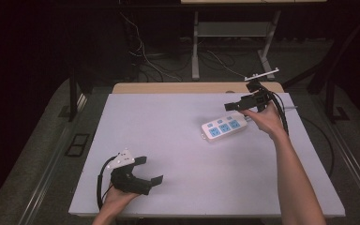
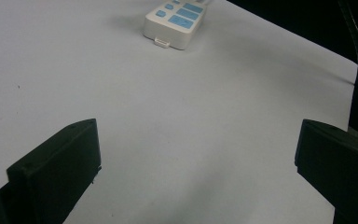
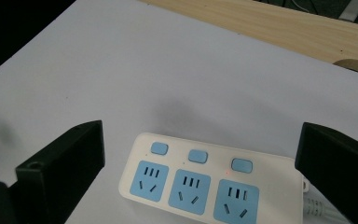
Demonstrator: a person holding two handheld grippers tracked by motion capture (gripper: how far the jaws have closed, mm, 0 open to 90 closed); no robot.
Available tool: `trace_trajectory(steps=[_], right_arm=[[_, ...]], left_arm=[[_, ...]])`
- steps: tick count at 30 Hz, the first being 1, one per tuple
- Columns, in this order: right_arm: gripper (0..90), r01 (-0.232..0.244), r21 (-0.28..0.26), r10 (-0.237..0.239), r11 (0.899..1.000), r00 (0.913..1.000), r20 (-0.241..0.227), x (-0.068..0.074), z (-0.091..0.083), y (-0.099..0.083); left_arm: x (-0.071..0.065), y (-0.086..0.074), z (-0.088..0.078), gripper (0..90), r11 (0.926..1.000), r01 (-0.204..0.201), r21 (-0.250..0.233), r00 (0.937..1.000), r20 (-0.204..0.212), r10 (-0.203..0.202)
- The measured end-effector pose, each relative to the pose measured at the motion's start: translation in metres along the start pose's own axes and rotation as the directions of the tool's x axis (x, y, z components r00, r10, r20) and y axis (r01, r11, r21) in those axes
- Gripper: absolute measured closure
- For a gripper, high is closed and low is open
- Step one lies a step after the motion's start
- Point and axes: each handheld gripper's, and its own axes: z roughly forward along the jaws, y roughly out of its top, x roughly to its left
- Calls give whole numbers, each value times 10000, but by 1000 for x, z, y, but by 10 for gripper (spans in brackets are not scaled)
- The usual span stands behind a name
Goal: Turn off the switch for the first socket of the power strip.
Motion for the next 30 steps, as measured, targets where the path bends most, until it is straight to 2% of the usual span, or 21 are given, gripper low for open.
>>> trace_trajectory(steps=[5, 6, 9, 10, 13, 19, 20, 21, 22, 24, 30], right_arm=[[12, -116, -49, 116, 9999, 9999, 46, -5, 3, -1], [58, -170, -102, 170, 9998, 9999, -23, -7, 4, -1], [82, -246, -144, 246, 9996, 9997, 14, -10, 7, -2], [150, -220, -125, 220, 9997, 9997, 51, -10, 8, -2], [173, -180, -148, 182, 9997, 9997, 173, -11, 11, -2], [446, -366, 148, 362, 9992, 9989, 293, -17, 20, -5], [446, -366, 148, 362, 9992, 9989, 293, -17, 20, -5], [504, -402, 258, 392, 9989, 9985, 385, -19, 23, -6], [504, -402, 258, 392, 9989, 9985, 385, -19, 23, -6], [567, -453, 347, 439, 9984, 9982, 405, -21, 27, -7], [757, -626, 446, 617, 9970, 9979, 220, -25, 37, -10]], left_arm=[[0, 0, 0, 0, 10000, -8, 8, 10000, -14, 8], [0, 0, 0, 0, 10000, -5, 4, 10000, -14, 5], [0, 0, 0, 0, 10000, -6, 1, 10000, -7, 6], [0, 0, 0, 0, 10000, -8, 0, 10000, -7, 8], [0, 0, 0, 0, 10000, -17, -9, 10000, -4, 17], [0, 0, -1, 0, 10000, 6, -27, 10000, -24, -6], [0, 0, -1, 0, 10000, 6, -31, 10000, -20, -6], [0, 0, -1, 0, 10000, 4, -37, 10000, -18, -4], [0, 0, -1, 0, 10000, 4, -35, 10000, -13, -4], [0, 0, -1, 0, 10000, 6, -38, 10000, -9, -6], [1, 0, -1, 0, 10000, -12, -31, 10000, -23, 12]])
